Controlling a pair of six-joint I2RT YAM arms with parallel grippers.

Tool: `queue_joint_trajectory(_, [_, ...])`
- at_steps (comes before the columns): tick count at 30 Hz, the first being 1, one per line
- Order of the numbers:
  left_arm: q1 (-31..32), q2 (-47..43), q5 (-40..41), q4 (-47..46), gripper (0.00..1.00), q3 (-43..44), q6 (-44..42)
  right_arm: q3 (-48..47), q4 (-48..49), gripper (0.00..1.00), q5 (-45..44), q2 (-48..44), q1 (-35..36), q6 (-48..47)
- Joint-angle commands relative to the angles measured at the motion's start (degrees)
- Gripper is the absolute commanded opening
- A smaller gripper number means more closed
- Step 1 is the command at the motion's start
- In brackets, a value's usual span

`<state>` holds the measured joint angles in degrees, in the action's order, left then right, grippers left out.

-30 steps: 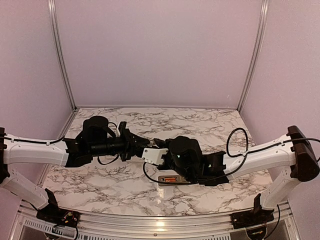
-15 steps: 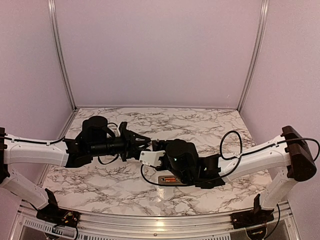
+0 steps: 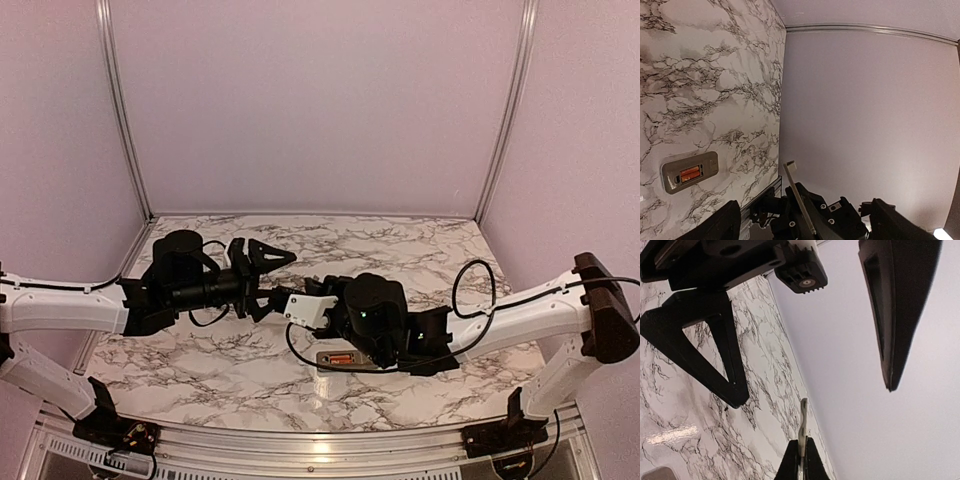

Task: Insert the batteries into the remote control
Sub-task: Pass from the right arm to the left

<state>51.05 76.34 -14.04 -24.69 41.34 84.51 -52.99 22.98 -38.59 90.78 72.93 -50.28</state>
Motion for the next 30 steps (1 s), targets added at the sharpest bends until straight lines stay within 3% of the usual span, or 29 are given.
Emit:
queue_joint_trajectory(1, [-2.19, -5.04, 2.60, 0.99, 0.99, -1.29, -2.19, 0.34, -0.89, 0.00, 5.65, -3.65, -2.03, 8.07])
queue_joint_trajectory(6, [-3.73, -10.99, 7.98, 8.47, 0.99, -0.38, -8.64, -0.32, -2.65, 0.00, 11.60, -6.09, -4.89, 16.48])
queue_joint_trajectory(10, [-4.20, -16.23, 16.44, 13.98, 0.99, 0.32, -17.70, -0.93, -3.88, 0.00, 16.90, -9.20, -8.33, 28.93])
queue_joint_trajectory(17, [-4.05, -24.26, 28.02, 14.25, 0.99, -2.55, -35.46, 1.14, -2.26, 0.00, 27.26, -15.12, -13.49, 52.75])
queue_joint_trajectory(25, [-1.32, -19.44, 20.33, 15.89, 0.99, 0.70, -58.18, 3.61, 0.65, 0.00, 26.97, -19.44, -14.15, 72.04])
queue_joint_trajectory(30, [6.32, -14.54, 24.65, 16.83, 0.99, 3.89, -70.48, 4.12, 0.11, 0.00, 29.21, -19.45, -14.42, 80.24])
